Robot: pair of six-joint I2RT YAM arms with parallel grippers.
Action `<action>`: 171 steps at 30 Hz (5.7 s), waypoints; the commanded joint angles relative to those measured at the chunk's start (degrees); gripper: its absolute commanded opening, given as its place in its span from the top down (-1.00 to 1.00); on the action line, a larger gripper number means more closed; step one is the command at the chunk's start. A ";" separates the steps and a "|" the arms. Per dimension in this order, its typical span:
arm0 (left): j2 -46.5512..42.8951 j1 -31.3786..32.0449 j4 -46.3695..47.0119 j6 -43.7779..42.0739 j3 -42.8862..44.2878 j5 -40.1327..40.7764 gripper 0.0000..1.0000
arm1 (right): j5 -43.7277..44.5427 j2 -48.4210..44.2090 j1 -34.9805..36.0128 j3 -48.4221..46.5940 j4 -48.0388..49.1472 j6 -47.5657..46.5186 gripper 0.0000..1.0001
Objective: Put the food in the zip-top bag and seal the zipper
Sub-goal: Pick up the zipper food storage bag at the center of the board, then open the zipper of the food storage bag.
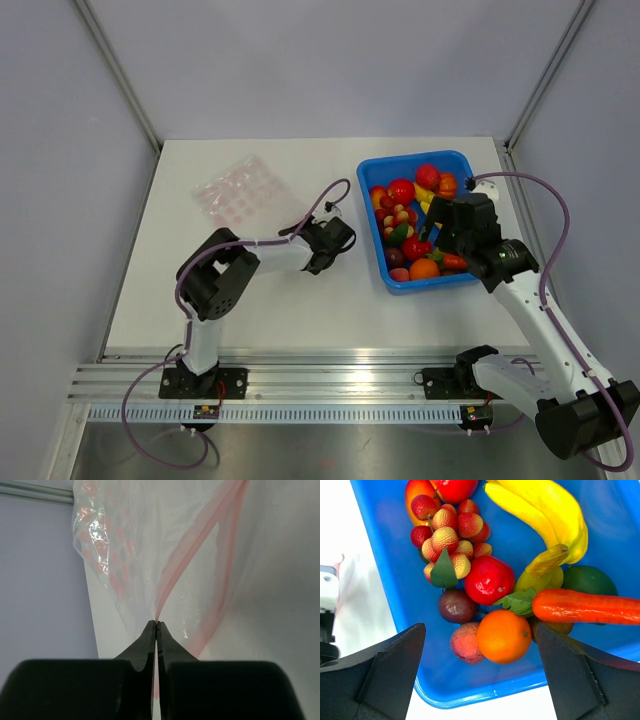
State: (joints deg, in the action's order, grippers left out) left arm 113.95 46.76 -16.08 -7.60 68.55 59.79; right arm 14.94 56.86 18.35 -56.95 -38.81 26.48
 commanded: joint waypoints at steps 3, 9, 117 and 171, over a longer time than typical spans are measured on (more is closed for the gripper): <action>-7.52 -1.14 -3.96 2.58 5.71 -1.69 1.00 | -3.85 0.27 -0.16 -1.76 0.75 -0.64 -0.99; -7.34 -2.03 -8.00 5.04 7.82 -5.28 1.00 | -12.01 0.27 -0.07 -2.03 3.47 2.17 -0.99; -17.89 -10.82 -29.19 42.57 27.77 -65.41 1.00 | -26.55 46.42 9.86 -38.07 -2.85 -4.07 0.97; -9.19 -9.59 -47.12 33.43 46.67 -59.26 1.00 | -28.83 40.87 3.62 -34.81 -0.30 -4.15 1.00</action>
State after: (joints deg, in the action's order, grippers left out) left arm 103.02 35.86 -64.16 26.79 115.90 3.07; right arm -14.09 97.69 22.96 -92.20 -36.82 24.95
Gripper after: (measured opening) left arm 0.008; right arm 0.013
